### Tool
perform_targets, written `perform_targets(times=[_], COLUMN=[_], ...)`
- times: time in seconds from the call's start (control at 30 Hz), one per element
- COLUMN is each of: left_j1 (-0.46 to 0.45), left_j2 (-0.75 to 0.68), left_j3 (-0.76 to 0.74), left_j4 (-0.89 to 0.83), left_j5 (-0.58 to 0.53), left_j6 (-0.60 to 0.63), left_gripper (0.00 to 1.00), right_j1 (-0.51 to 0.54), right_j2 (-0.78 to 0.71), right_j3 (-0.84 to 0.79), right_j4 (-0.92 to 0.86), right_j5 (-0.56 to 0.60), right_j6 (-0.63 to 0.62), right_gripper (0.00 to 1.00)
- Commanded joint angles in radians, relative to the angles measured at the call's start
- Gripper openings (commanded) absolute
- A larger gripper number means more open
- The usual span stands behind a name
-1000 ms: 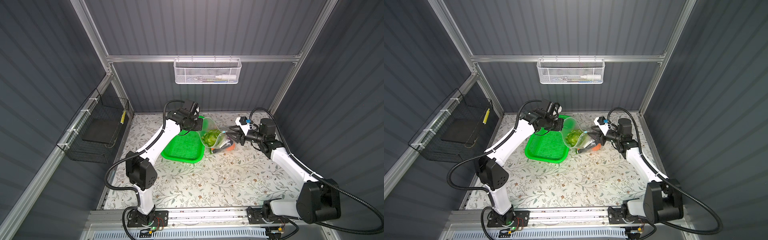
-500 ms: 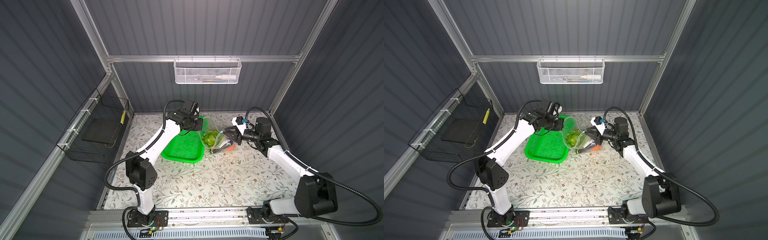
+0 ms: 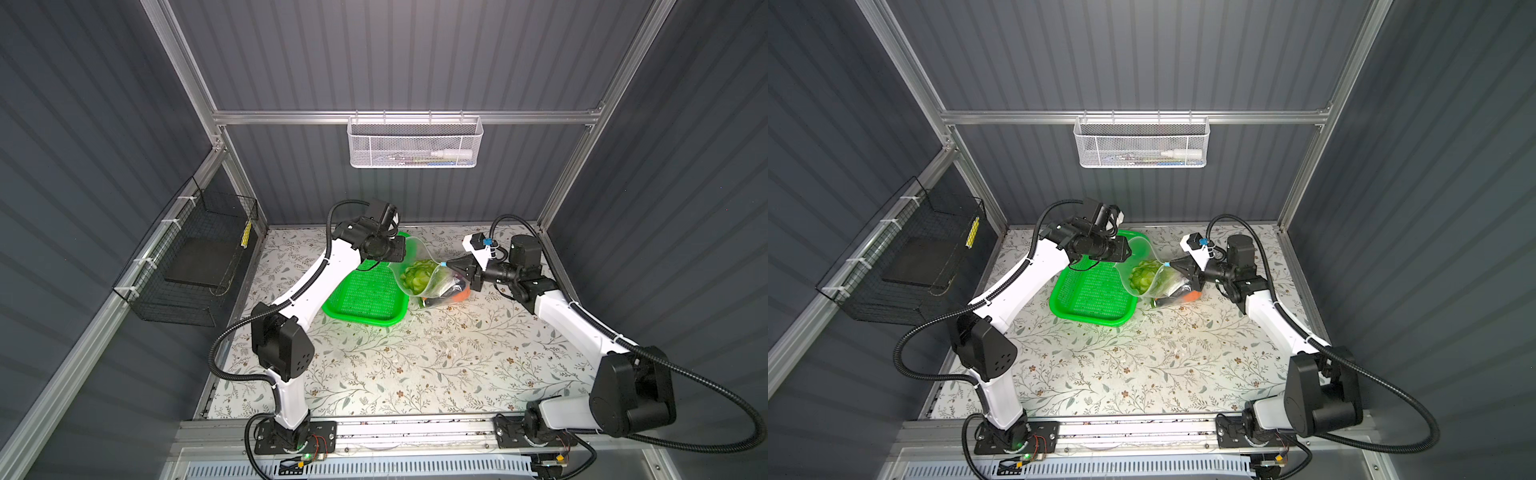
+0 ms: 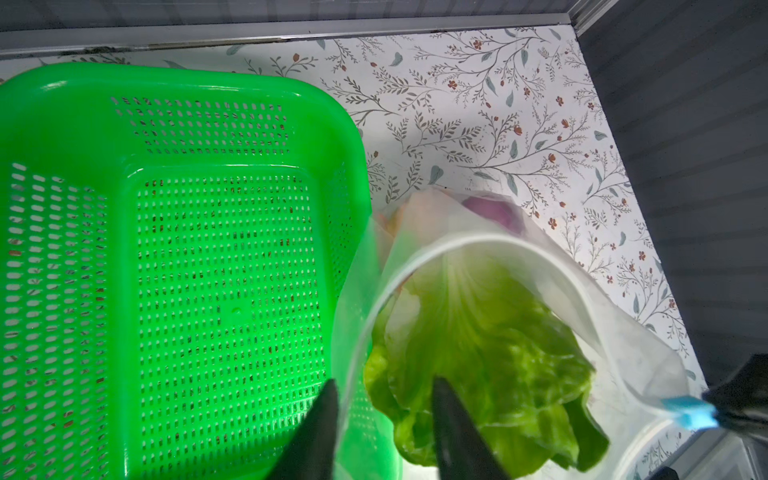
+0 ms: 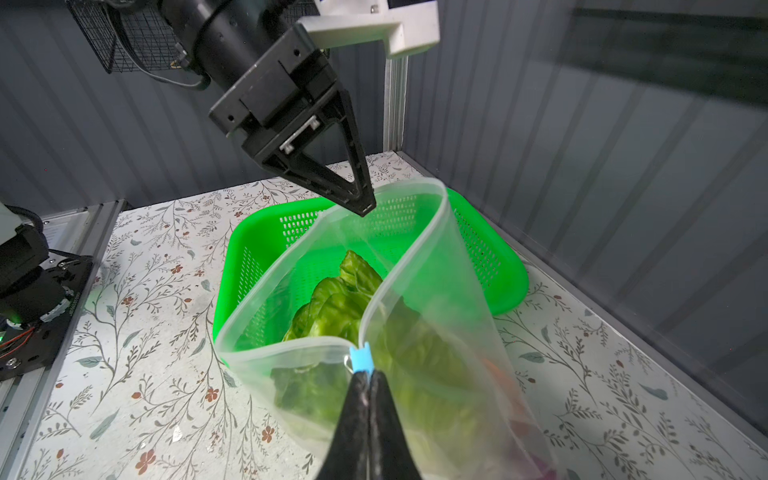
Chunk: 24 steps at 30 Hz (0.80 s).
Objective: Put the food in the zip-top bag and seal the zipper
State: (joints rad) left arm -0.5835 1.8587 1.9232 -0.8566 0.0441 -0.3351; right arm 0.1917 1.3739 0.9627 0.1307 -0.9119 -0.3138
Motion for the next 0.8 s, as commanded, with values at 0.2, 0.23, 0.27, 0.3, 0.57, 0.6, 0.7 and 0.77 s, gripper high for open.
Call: perform_targets(times=[0.2,0.23,0.27,0.3,0.57,0.6,0.7,0.77], left_j1=[0.002,0.0,0.001,0.001,-0.097,-0.118,-0.167,-0.176], left_j2=[-0.129,-0.151,-0.17,-0.188,-0.116,-0.107,-0.081,-0.055], left_j3=[0.095,0.075,0.056,0.04,0.171,0.176,0.199,0.213], left_j4=[-0.012,0.033,0.074,0.117,0.076,0.074,0.067,0.061], left_j5=[-0.026,0.008,0.041,0.08,0.242,0.248,0.259,0.279], left_j6=[0.199,0.232,0.255,0.279,0.392,0.404,0.431,0.439], left_gripper=[0.99,0.99,0.98,0.98,0.91,0.89,0.74,0.64], right_j1=[-0.001,-0.001,-0.001,-0.001,0.0,0.0,0.0,-0.001], right_j2=[-0.083,-0.09,-0.099,-0.113,-0.204,-0.215,-0.244,-0.248], right_j3=[0.099,0.109,0.114,0.118,0.091,0.08,0.037,0.013], right_j4=[-0.115,-0.135,-0.147,-0.162,-0.189,-0.187,-0.149,-0.127], right_j5=[-0.01,-0.006,-0.003,-0.001,0.034,0.037,0.049,0.059], right_j6=[0.18,0.19,0.2,0.208,0.301,0.311,0.352,0.378], right_gripper=[0.0,0.0,0.0,0.0,0.0,0.0,0.0,0.0])
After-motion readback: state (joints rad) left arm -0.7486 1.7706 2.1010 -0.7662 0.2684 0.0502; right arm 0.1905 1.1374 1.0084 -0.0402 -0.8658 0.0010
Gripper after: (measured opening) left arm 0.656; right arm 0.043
